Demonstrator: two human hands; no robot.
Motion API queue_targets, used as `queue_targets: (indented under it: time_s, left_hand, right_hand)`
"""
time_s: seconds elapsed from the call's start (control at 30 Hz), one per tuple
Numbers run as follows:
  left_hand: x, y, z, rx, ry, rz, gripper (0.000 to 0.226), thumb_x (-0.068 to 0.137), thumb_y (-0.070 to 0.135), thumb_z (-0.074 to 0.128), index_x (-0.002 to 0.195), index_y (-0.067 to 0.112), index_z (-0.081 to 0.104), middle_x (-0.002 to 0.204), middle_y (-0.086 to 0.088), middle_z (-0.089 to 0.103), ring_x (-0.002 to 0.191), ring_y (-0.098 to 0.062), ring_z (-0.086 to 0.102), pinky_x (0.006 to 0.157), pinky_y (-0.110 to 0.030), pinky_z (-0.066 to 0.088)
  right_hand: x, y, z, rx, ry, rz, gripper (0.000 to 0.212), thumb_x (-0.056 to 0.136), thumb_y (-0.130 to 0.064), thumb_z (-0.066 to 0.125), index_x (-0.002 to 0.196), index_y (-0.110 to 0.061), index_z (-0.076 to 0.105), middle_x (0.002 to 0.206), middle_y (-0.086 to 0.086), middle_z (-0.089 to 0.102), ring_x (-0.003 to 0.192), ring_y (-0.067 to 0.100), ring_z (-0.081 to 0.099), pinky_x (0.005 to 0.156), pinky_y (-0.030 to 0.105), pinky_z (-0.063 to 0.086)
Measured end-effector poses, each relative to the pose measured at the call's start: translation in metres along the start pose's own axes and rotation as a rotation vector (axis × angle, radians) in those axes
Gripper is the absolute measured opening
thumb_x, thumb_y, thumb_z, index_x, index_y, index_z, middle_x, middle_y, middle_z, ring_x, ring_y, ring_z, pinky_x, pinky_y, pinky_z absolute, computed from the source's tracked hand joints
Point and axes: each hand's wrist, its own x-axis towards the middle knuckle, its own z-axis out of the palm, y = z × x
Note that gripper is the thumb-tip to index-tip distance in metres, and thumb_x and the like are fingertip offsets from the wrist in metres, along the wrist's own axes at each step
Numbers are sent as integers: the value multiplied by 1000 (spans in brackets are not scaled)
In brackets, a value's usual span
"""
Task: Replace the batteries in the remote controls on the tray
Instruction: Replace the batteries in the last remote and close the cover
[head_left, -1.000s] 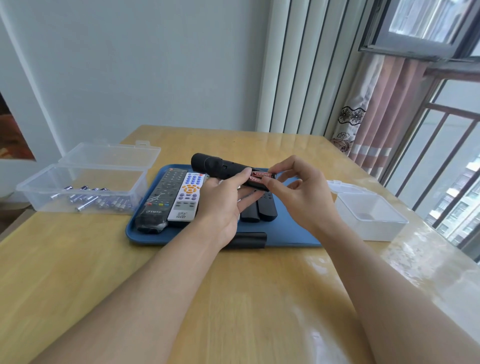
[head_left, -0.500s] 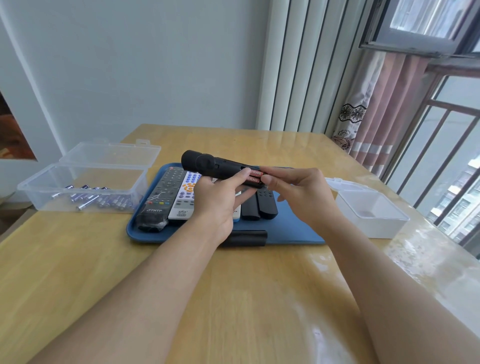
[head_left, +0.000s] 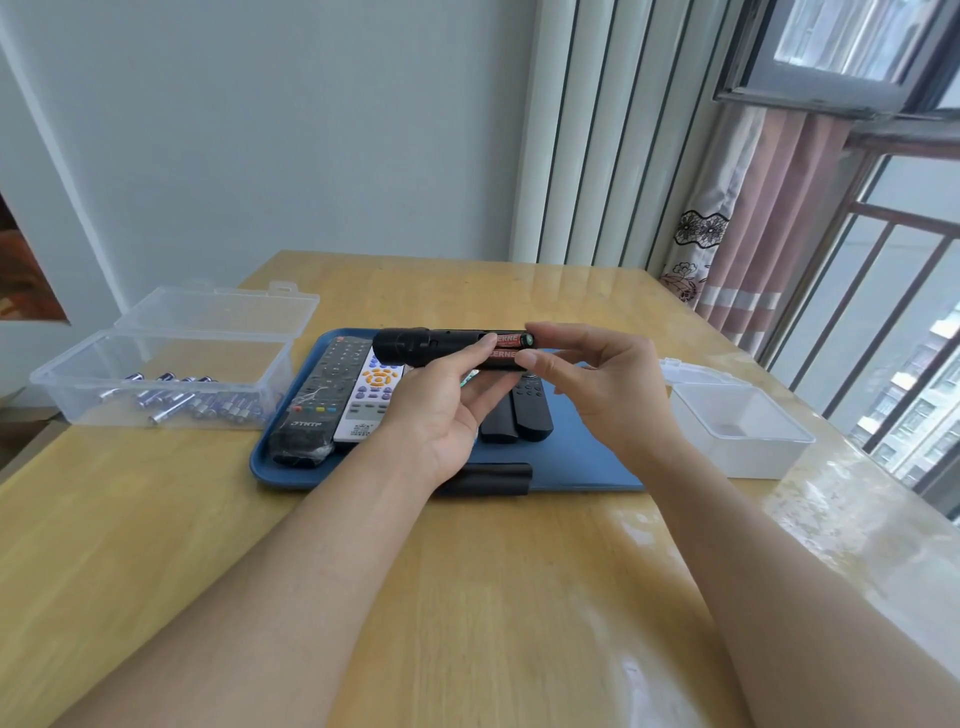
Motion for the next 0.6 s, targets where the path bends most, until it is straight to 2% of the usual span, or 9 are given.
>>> queue_targets:
  time_s: [0.1,0.17,0.2,0.27,0.33,0.37,0.47,0.53,0.6]
  left_hand:
    - [1,0,0,9,2,0,27,91,0,71,116,-9,67,114,-22,74,96,-29,76,74,-30,63]
    - [1,-1,0,38,3,11,26,91,0,71,114,-9,67,111,-22,74,91,-28,77,75,-31,63]
    - [1,-2,0,59,12,22,25,91,1,71,114,-9,67,110,-22,75,90,-28,77,76,-31,64]
    - [3,-4,0,89,58,59,30,90,0,72,117,-10,65,110,-22,75,91,-30,77,76,-33,64]
    - [6,-5,-1,103,111,100,33,90,-1,72,120,-9,62,112,-24,74,94,-32,76,74,-34,64]
    - [7,-5,-1,108,126,114,31,91,0,71,120,-7,62,113,-24,73,93,-32,77,73,-35,64]
    - [8,-5,-1,118,147,127,20,97,4,65,116,-2,61,114,-21,72,86,-30,77,76,-37,65]
    - [8,-6,-1,126,151,131,22,99,6,62,119,-1,59,113,-21,71,84,-31,78,80,-41,64]
    - [7,-7,0,147,149,142,24,99,7,61,122,-2,58,113,-21,71,84,-31,78,80,-41,64]
  right_hand:
    - [-1,1,-1,-27,14,-1,21,79,-35,83,100,-35,79,73,-14,73,59,0,60,59,12,43]
    - [-1,3,0,-54,27,-7,16,80,-38,81,96,-36,78,75,-13,72,59,6,59,56,15,44]
    - [-1,3,1,-66,31,-13,12,83,-38,80,94,-35,77,79,-11,73,63,9,62,58,19,47]
    - [1,2,2,-25,21,-55,10,93,-30,71,99,-22,72,94,-7,76,86,10,69,72,29,55]
    - [4,2,1,159,1,-90,11,103,-18,56,104,-7,57,105,4,76,108,14,69,83,33,56]
    - [5,1,1,240,-4,-87,10,105,-14,49,106,-5,52,105,8,75,110,16,69,85,32,56]
    - [7,0,0,298,2,-30,13,108,-11,40,110,-8,53,85,3,65,89,13,67,82,32,57]
    - [8,2,0,229,-19,6,21,108,-13,42,110,-13,63,77,-1,56,72,14,55,68,29,52]
    - [7,1,2,175,-62,28,18,106,-17,49,108,-16,67,72,-1,55,62,14,48,58,26,44]
